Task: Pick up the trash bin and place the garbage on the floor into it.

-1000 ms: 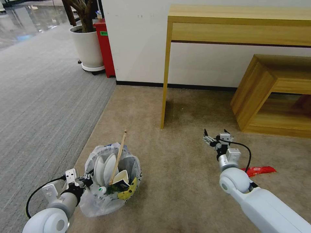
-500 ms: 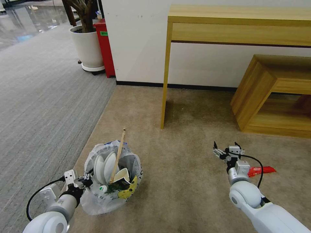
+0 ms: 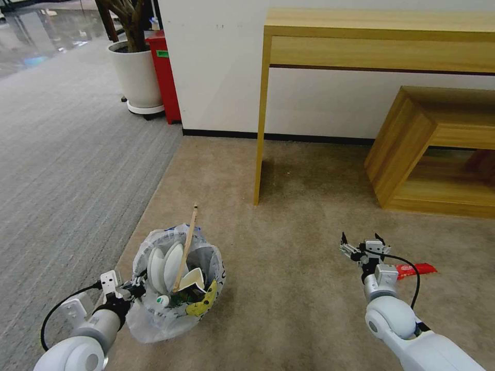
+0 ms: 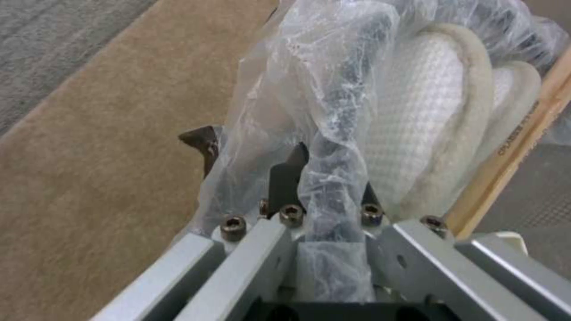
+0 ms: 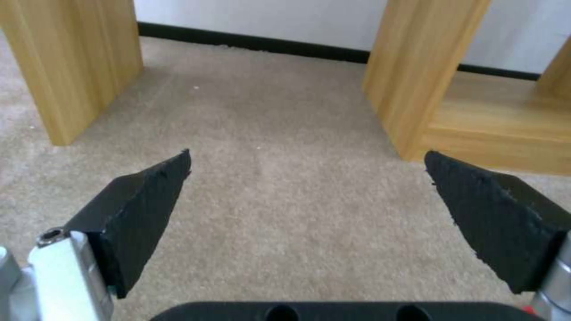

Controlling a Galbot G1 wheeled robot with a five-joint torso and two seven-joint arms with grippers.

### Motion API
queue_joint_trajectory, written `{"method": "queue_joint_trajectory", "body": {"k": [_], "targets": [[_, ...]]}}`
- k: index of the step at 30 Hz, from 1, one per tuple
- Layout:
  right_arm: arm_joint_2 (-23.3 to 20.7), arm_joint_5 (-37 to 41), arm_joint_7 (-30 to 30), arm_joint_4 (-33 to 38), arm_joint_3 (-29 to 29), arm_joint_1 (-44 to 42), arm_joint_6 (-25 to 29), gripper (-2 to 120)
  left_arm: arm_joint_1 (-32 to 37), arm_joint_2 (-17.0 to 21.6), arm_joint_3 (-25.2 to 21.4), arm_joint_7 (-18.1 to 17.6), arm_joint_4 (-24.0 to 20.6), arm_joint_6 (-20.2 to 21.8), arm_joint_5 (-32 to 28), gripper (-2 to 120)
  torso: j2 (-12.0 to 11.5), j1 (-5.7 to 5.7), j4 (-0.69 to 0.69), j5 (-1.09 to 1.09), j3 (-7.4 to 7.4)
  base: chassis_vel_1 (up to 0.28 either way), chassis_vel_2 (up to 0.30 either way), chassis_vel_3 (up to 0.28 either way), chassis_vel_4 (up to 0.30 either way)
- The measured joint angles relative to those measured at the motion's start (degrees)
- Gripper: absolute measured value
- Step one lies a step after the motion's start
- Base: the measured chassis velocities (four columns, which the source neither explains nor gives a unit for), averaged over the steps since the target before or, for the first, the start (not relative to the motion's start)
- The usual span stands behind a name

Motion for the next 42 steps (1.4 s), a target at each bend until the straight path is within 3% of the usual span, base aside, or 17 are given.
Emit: {"method": "queue_joint_trajectory", "body": {"k": [20,42], "targets": [[0.42,-1.67,-1.17,-0.91,-0.59,0.60,1.82,100,-0.89,0.16,0.17,0.35,0.91,0.56,-0.54,1,0.00,0.00,0.01,0.00,0.00,-0.018,-0.018,-0.019,-0.021],[0.82,-3.57,-1.48,-0.39,1.67,-1.56,4.80,100,-0.51,0.01,0.31,1.08,0.54,0.85,-0.12,1,0.00,0.00,0.00,0.00,0.00,-0.092,-0.088,-0.094,-0.098]]}}
